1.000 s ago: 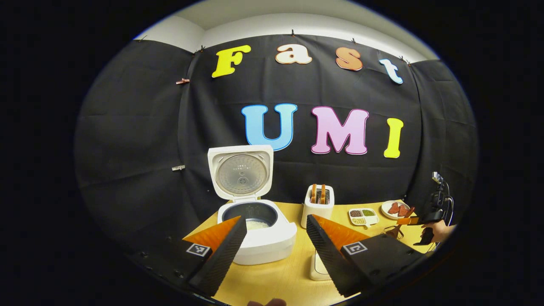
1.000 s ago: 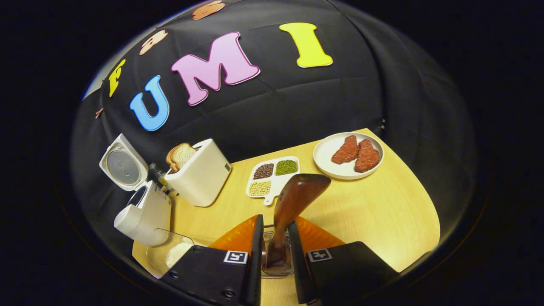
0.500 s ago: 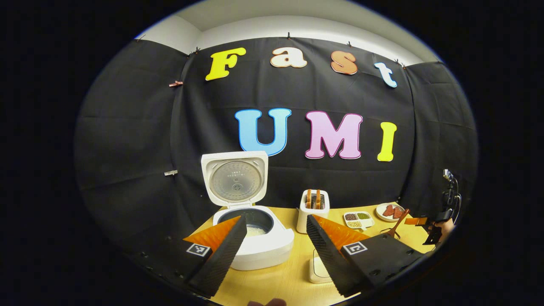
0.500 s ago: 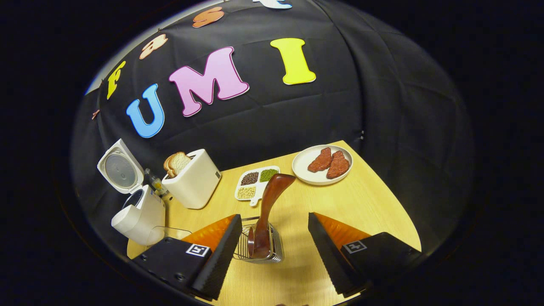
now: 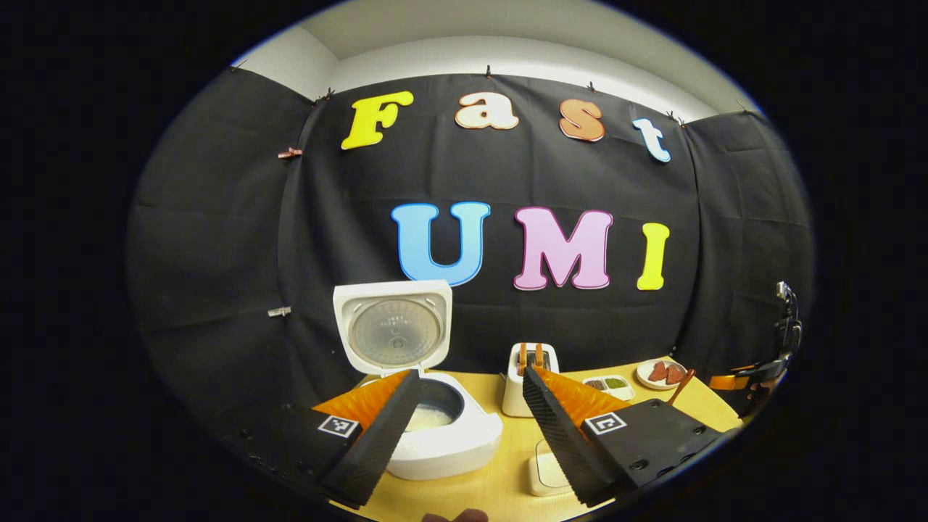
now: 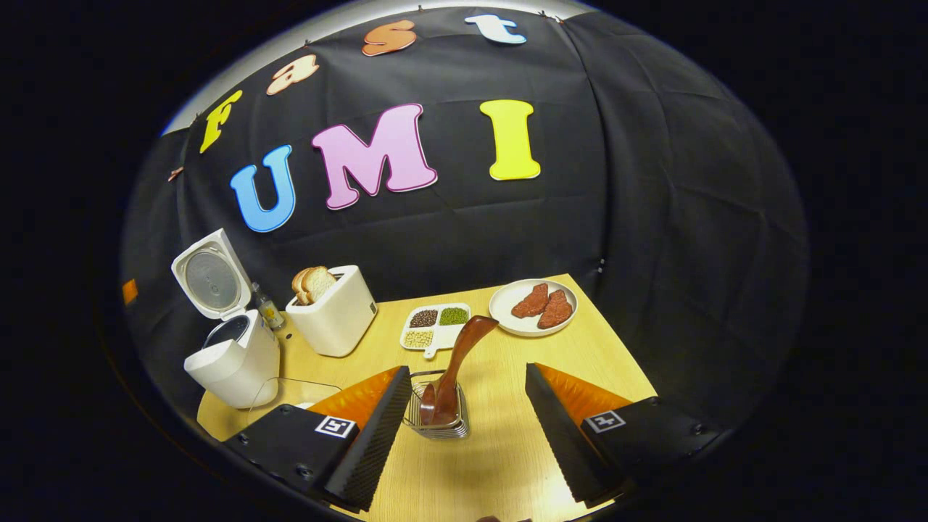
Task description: Close the left gripper, press the button to open the rice cooker; take a wooden spoon from the chopstick holder with the right hand, scoop a spoonful of rice and pour it into the rice cooker, then put the wooden spoon back into the chopstick holder.
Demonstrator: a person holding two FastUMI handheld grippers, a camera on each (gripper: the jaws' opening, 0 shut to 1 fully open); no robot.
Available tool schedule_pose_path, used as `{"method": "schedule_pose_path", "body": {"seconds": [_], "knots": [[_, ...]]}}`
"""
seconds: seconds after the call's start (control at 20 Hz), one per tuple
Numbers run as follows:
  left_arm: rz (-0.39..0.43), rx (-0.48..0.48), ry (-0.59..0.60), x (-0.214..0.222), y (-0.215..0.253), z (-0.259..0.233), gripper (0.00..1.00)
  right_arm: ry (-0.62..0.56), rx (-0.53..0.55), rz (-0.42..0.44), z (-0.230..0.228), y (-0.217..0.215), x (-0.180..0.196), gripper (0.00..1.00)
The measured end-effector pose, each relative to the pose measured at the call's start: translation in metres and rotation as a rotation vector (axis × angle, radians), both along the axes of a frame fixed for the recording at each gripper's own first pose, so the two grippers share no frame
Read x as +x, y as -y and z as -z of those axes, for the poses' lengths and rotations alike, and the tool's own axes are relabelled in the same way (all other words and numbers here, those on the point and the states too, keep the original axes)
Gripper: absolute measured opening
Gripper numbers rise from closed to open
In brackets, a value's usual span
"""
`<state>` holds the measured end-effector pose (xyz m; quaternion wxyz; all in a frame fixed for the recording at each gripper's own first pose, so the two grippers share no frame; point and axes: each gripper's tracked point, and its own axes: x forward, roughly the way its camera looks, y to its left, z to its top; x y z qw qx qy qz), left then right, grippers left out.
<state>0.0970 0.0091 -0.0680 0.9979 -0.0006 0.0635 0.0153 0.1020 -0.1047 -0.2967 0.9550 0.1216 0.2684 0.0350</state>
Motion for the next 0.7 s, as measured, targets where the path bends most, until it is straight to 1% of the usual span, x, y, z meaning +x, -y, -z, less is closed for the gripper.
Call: {"method": "schedule_pose_path", "body": {"seconds": [0.2, 0.3, 0.4, 0.55, 0.7], "knots": [[-0.039, 0.023, 0.038, 0.034, -0.030, -0.022, 0.97, 0.023, -0.052, -0.018, -0.018, -0.005, -0.013, 0.99], [-0.049, 0.011, 0.069, 0.052, -0.042, -0.037, 0.97, 0.032, -0.082, -0.020, -0.026, -0.005, -0.019, 0.98], [-0.038, -0.011, 0.103, 0.075, -0.051, -0.052, 0.97, 0.040, -0.106, -0.022, -0.034, -0.006, -0.023, 0.98], [-0.052, -0.029, 0.149, 0.109, -0.074, -0.076, 0.97, 0.041, -0.136, -0.007, -0.041, -0.006, -0.028, 0.98], [-0.083, -0.052, 0.192, 0.145, -0.104, -0.096, 0.97, 0.037, -0.133, 0.036, -0.048, -0.006, -0.036, 0.99]]}}
